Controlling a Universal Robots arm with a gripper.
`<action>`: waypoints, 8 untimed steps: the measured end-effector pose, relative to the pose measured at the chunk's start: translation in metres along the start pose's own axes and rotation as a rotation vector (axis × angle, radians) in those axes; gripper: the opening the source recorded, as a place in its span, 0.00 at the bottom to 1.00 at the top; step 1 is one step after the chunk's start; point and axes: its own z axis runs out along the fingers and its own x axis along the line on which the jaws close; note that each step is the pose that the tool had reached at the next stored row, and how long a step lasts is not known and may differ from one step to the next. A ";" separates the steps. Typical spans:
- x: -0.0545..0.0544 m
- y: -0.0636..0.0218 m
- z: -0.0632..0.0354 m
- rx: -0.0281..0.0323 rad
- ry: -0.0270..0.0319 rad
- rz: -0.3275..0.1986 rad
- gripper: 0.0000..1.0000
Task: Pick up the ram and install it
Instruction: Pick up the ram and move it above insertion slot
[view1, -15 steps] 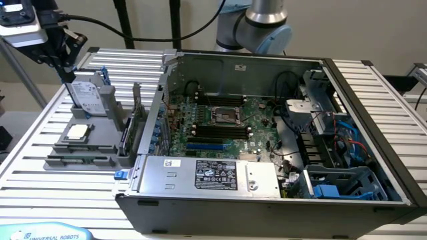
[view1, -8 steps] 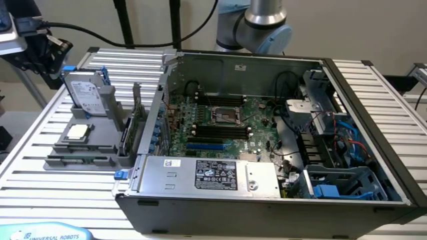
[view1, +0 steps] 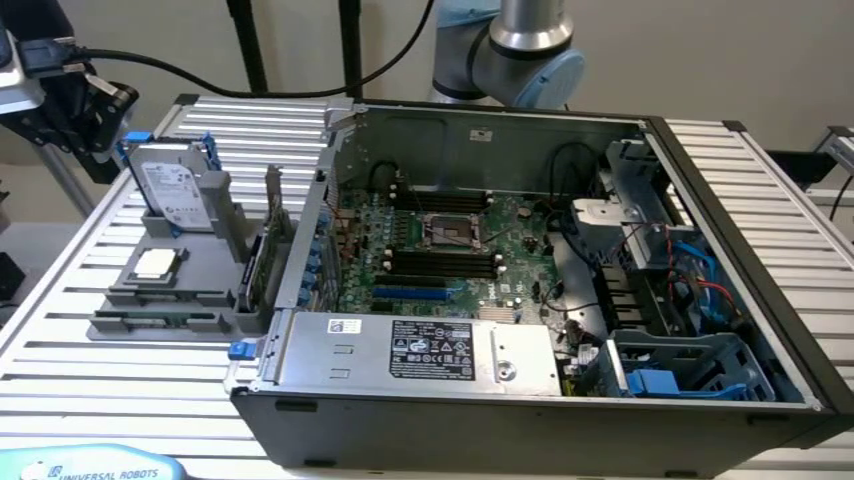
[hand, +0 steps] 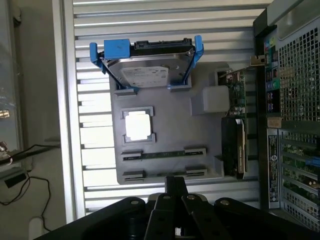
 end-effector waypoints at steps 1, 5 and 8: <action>0.000 0.0000 0.0000 0.0000 0.0000 0.000 0.11; 0.000 0.0000 0.0000 0.0000 0.0000 0.000 0.11; 0.000 0.0000 0.0000 0.0000 0.0000 0.000 0.11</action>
